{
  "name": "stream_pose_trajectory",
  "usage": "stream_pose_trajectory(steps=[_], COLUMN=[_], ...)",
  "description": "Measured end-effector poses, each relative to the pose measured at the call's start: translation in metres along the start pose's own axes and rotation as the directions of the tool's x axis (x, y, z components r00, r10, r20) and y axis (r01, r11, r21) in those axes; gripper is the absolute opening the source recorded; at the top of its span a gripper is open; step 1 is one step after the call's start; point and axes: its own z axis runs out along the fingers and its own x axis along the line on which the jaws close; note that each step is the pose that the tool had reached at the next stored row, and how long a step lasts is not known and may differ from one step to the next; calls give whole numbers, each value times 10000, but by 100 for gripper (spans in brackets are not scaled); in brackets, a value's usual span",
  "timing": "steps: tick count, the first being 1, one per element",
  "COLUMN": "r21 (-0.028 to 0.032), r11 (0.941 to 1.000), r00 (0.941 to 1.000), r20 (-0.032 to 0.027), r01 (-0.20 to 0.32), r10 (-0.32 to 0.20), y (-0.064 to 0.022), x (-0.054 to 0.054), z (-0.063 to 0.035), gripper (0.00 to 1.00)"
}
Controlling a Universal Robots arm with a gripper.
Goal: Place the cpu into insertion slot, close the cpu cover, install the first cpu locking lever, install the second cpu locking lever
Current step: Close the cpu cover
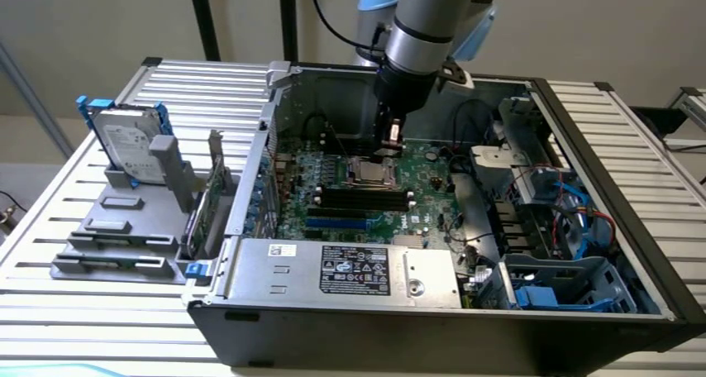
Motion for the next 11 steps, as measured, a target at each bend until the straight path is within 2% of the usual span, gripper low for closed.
stream_pose_trajectory(steps=[3, 5, 7, 9, 11], r21=[200, 292, 340, 356, 359], r11=[9998, 9996, 9994, 9994, 9994], r00=[10000, 10000, 10000, 10000, 9999], r20=[7, 8, -6, -28, -113], r01=[-3, -1, 3, 12, 30], r10=[2, 1, -3, -11, -26], y=[-72, -118, -173, -219, -228], x=[-7, -11, -13, -15, -16], z=[18, 29, 44, 60, 79], gripper=[11, 11, 11, 11, 11])
